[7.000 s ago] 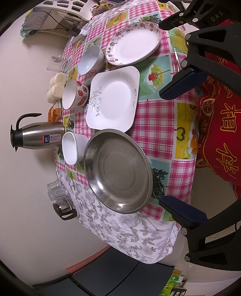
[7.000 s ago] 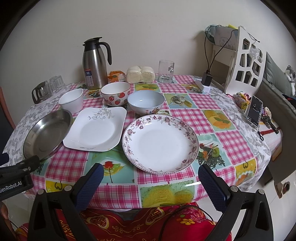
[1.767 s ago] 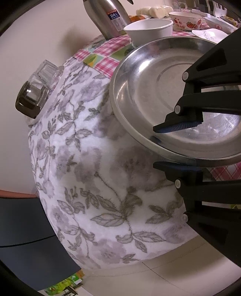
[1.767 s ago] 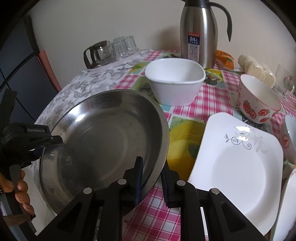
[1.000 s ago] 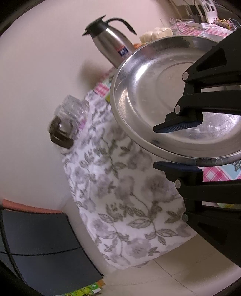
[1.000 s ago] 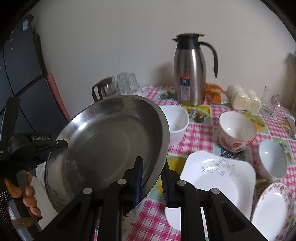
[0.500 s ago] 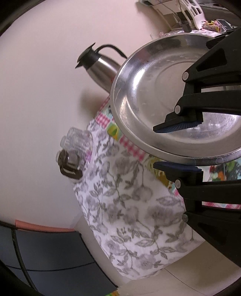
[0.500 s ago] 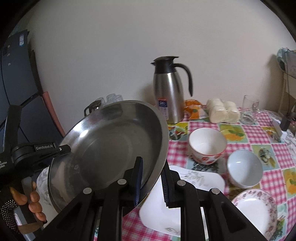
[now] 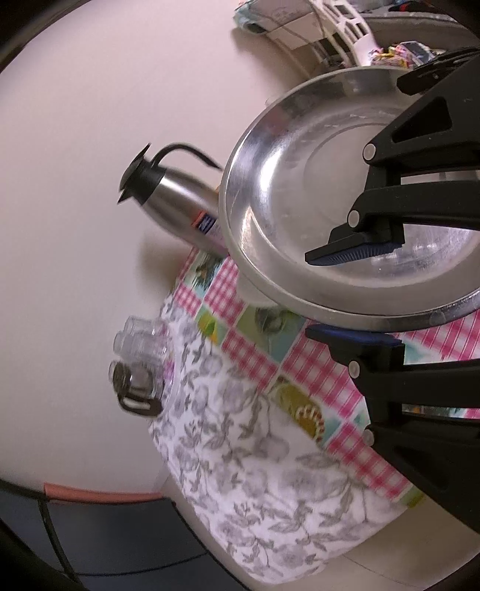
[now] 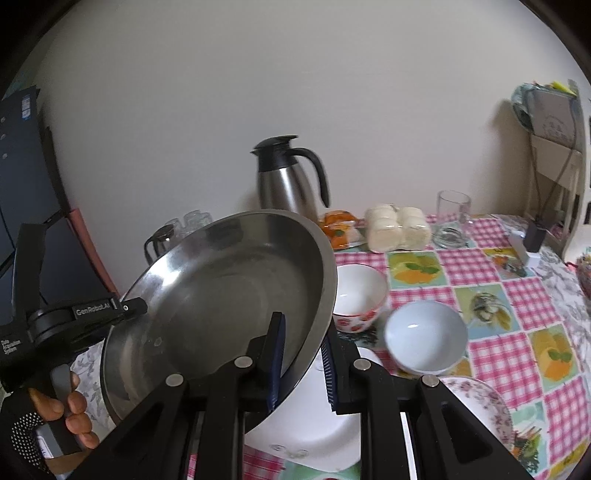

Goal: Organize plates and bowls
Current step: 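Lift the steel basin with the left tool and tilt it upright, then carry the steel basin with the left tool beside the white bowls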

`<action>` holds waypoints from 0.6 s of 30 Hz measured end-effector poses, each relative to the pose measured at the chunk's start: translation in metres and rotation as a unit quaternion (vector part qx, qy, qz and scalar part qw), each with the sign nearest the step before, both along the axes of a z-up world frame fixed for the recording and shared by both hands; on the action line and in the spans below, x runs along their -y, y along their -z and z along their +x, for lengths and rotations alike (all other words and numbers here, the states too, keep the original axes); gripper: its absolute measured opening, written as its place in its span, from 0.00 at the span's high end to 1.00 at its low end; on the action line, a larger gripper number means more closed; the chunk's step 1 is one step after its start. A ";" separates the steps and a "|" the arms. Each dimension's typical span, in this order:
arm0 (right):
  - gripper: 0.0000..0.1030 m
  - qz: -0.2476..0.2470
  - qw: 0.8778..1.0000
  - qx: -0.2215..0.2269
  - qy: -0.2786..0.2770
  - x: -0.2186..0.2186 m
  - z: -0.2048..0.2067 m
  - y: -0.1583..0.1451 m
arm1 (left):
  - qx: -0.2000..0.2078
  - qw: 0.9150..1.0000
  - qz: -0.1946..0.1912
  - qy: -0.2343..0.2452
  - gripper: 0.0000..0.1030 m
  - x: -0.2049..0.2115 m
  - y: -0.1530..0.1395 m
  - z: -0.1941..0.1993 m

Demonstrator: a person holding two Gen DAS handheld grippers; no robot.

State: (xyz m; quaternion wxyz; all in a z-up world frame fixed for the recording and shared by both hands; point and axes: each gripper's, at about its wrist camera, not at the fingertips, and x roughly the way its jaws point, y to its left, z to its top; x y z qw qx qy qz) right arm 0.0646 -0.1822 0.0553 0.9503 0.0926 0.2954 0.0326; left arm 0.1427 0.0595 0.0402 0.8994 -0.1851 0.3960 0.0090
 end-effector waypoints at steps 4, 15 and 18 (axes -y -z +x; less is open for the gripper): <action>0.80 0.017 1.000 -0.003 0.019 0.022 -0.006 0.002 | -0.002 1.000 -0.005 0.020 0.68 0.018 0.003 -0.001; 0.80 0.026 0.998 -0.021 0.055 0.056 -0.015 0.008 | -0.021 0.998 -0.002 0.054 0.68 0.054 0.014 -0.004; 0.80 0.029 0.997 -0.029 0.060 0.061 -0.015 0.013 | -0.029 0.998 -0.002 0.060 0.68 0.058 0.019 -0.003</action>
